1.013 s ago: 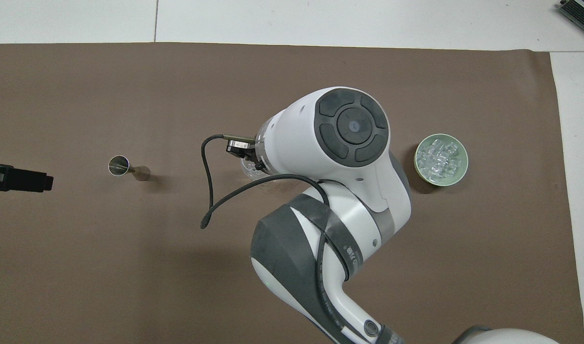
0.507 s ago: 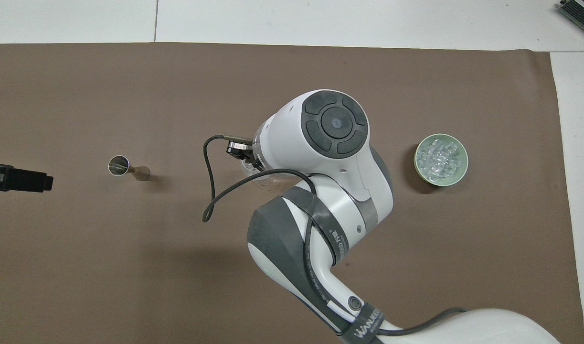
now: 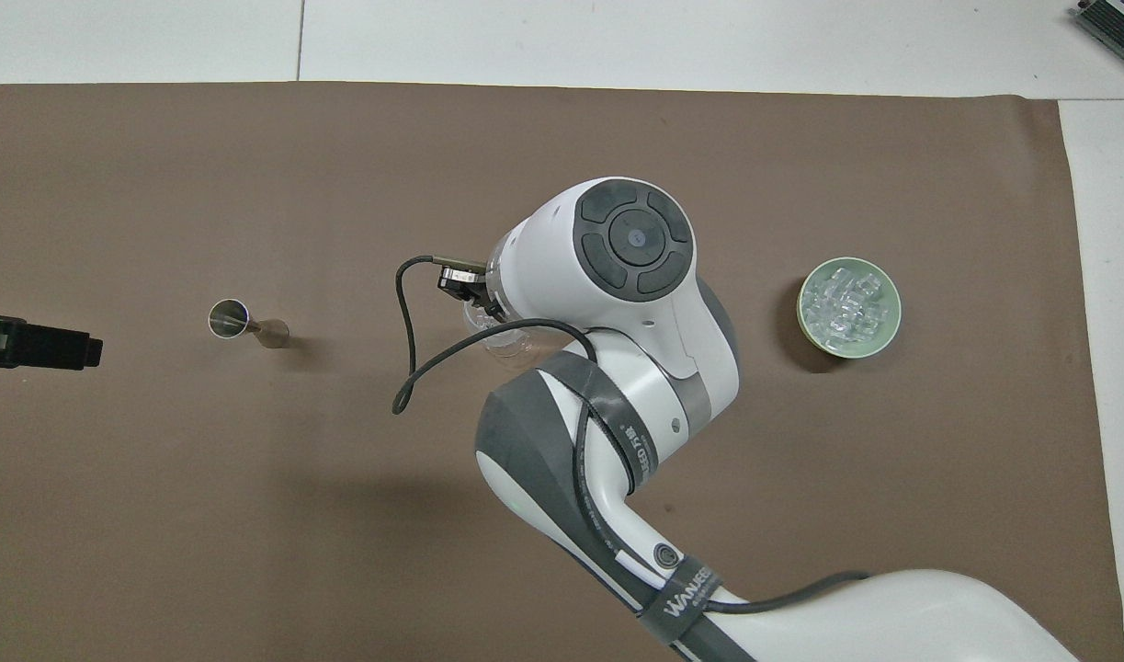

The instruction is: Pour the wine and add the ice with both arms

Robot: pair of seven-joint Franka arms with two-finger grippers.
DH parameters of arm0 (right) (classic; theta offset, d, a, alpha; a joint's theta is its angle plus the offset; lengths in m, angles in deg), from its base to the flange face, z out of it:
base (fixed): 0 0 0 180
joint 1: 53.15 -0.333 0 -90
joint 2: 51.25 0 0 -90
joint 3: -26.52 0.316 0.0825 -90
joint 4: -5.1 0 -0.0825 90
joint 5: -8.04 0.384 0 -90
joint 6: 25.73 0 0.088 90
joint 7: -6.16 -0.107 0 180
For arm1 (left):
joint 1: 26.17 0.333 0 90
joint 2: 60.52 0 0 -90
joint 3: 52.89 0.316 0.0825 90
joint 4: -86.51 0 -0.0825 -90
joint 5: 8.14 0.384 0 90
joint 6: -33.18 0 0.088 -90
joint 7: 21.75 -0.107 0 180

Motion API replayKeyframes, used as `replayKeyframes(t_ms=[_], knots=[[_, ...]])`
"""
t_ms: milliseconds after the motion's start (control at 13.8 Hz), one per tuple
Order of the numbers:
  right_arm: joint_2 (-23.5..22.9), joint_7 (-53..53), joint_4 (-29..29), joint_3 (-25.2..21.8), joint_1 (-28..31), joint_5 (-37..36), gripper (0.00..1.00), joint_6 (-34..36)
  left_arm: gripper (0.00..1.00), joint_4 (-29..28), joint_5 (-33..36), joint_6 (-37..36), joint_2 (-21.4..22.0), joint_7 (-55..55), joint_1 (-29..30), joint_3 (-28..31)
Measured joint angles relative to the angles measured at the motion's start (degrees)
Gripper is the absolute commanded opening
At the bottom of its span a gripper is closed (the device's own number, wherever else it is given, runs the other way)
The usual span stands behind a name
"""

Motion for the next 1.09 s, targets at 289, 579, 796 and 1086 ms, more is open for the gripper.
replayKeyframes(t_ms=[289,579,796,1086], knots=[[0.0,0.0,0.0,0.0,0.0,0.0,0.28,-0.2,1.00,0.0,0.0,0.0,0.0,0.0,0.0,0.0],[0.0,0.0,-0.1,0.0,0.0,0.0,0.32,-0.6,1.00,0.0,0.0,0.0,0.0,0.0,0.0,0.0],[0.1,0.0,-0.1,0.0,-0.1,0.0,0.34,-0.6,1.00,0.0,0.0,0.0,0.0,0.0,0.0,0.0],[0.9,0.0,-0.7,-0.2,0.1,-0.3,0.43,-0.6,1.00,0.0,0.0,0.0,0.0,0.0,0.0,0.0]])
